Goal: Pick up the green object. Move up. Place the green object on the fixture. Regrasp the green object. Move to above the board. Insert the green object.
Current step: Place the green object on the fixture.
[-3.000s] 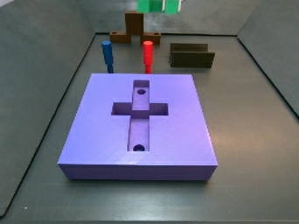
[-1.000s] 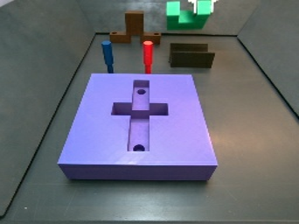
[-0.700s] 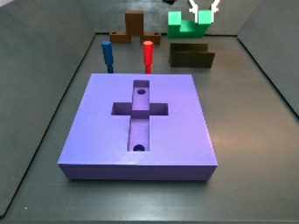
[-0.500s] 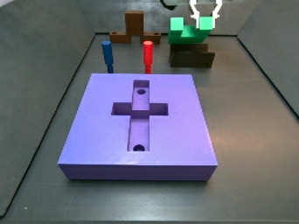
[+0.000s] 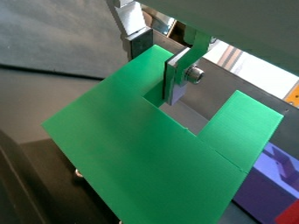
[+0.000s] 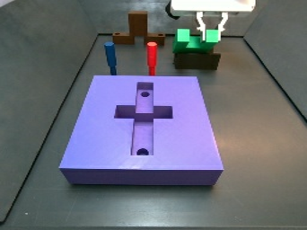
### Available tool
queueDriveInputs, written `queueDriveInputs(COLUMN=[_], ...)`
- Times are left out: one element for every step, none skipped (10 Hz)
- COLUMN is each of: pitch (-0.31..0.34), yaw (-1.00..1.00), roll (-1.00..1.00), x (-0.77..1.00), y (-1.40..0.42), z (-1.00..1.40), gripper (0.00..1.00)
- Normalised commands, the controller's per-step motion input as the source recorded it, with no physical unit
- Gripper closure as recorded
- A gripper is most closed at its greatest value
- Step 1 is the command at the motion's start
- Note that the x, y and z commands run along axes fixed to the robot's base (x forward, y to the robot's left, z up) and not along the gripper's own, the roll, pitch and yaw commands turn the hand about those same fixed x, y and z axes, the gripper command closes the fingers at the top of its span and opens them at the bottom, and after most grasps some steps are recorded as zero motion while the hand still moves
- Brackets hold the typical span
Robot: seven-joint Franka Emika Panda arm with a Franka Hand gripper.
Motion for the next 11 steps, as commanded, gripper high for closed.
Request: queueDriveInputs(pitch=[0.231,0.174,0.171,0.120,0.000,-0.143,-0.089,0.000,0.080,0.217,0.143], yaw=[0.00,0.00,0.00,0.00,0.00,-0.01,0.00,-0.02,-0.06,-0.13,-0.31], roll=[-0.01,-0.07,-0.24,-0.53,-0.45,-0.42,-0.15,0.00,0.13,0.25,0.15], x=[0.69,0.65,0.74,0.79,0.70,0.60,0.59,0.61,0.76,0.85,0.74], y=[0.05,0.10,0.11,0.12,0.01,0.00,0.00,0.01,0.03,0.00,0.09], z=[-0.20,-0.14,0.00,0.00,0.00,0.00,0.00,0.04,0.01,0.00,-0.14], gripper=[1.00,1.00,1.00,1.00,1.00,1.00,1.00,1.00,1.00,1.00,1.00])
